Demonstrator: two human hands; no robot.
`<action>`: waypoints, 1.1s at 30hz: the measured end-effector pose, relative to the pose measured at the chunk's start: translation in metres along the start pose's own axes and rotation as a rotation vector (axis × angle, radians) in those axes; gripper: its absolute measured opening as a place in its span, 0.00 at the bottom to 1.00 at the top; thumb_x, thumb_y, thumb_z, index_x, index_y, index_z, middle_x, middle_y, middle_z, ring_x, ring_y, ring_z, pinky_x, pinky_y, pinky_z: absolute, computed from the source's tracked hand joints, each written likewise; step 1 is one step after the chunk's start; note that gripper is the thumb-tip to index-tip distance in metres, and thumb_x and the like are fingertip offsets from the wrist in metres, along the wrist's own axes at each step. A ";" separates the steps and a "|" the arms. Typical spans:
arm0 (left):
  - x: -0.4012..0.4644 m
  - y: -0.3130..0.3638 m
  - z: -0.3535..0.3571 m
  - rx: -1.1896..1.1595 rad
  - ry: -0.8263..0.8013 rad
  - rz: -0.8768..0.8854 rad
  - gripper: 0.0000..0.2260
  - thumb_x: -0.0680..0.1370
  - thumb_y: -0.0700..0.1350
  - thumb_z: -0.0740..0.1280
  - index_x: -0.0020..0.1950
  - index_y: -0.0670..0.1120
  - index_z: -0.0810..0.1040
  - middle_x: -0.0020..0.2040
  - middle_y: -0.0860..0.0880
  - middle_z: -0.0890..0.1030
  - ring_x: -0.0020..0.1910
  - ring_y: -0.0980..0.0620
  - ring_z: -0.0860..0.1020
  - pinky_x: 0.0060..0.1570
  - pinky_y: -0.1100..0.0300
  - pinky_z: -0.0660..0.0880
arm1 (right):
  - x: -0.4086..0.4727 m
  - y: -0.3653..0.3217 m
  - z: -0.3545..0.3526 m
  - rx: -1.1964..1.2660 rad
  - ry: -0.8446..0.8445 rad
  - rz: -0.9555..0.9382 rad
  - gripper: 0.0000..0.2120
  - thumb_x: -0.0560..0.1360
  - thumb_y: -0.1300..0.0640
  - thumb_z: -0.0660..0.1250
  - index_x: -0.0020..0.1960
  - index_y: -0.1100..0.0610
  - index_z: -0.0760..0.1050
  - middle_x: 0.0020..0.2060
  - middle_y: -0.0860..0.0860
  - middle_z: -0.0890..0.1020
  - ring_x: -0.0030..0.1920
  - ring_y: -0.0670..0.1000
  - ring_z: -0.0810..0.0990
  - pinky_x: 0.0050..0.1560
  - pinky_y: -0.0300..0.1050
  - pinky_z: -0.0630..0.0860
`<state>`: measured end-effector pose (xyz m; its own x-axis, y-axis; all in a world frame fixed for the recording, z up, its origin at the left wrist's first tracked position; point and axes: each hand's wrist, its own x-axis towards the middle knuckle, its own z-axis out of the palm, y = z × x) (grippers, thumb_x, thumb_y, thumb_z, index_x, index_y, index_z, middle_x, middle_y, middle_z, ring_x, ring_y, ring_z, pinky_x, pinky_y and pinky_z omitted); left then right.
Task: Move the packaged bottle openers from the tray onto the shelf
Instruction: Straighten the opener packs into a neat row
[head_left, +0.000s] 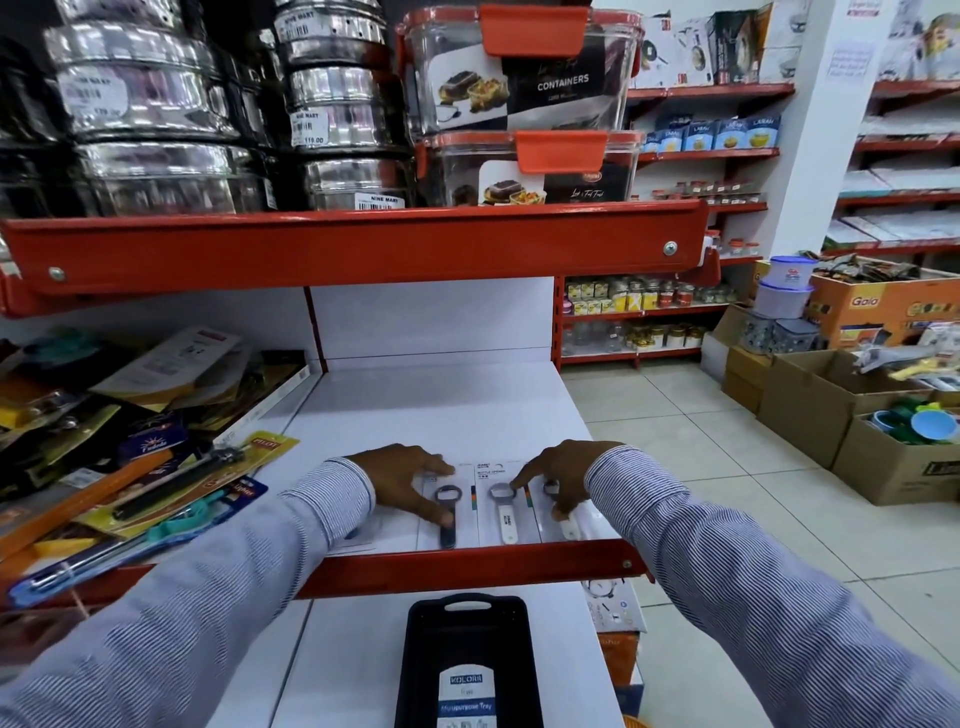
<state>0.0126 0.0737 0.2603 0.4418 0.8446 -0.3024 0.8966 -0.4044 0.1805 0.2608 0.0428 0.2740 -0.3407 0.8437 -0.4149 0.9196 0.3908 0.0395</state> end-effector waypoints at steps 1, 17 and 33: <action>-0.003 -0.006 -0.004 -0.006 0.011 -0.026 0.43 0.65 0.67 0.73 0.76 0.57 0.64 0.79 0.53 0.62 0.78 0.50 0.61 0.77 0.51 0.56 | -0.001 -0.001 0.000 -0.001 0.002 0.002 0.33 0.72 0.57 0.73 0.73 0.43 0.64 0.74 0.51 0.66 0.72 0.56 0.67 0.71 0.53 0.66; -0.020 -0.045 -0.004 0.050 0.014 -0.098 0.37 0.69 0.54 0.78 0.75 0.49 0.69 0.74 0.47 0.71 0.72 0.47 0.70 0.69 0.59 0.65 | 0.002 -0.010 -0.008 0.048 0.022 0.052 0.33 0.66 0.61 0.78 0.67 0.44 0.71 0.69 0.51 0.72 0.65 0.54 0.75 0.60 0.46 0.73; -0.041 -0.055 -0.007 -0.029 -0.017 -0.057 0.43 0.62 0.60 0.80 0.74 0.56 0.69 0.77 0.55 0.66 0.76 0.52 0.65 0.73 0.60 0.59 | 0.005 -0.007 -0.005 0.100 0.026 0.073 0.33 0.66 0.61 0.78 0.67 0.43 0.72 0.69 0.51 0.72 0.64 0.54 0.76 0.55 0.43 0.73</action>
<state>-0.0551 0.0636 0.2689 0.3905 0.8598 -0.3290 0.9193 -0.3451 0.1894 0.2514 0.0464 0.2763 -0.2754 0.8785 -0.3903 0.9568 0.2899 -0.0227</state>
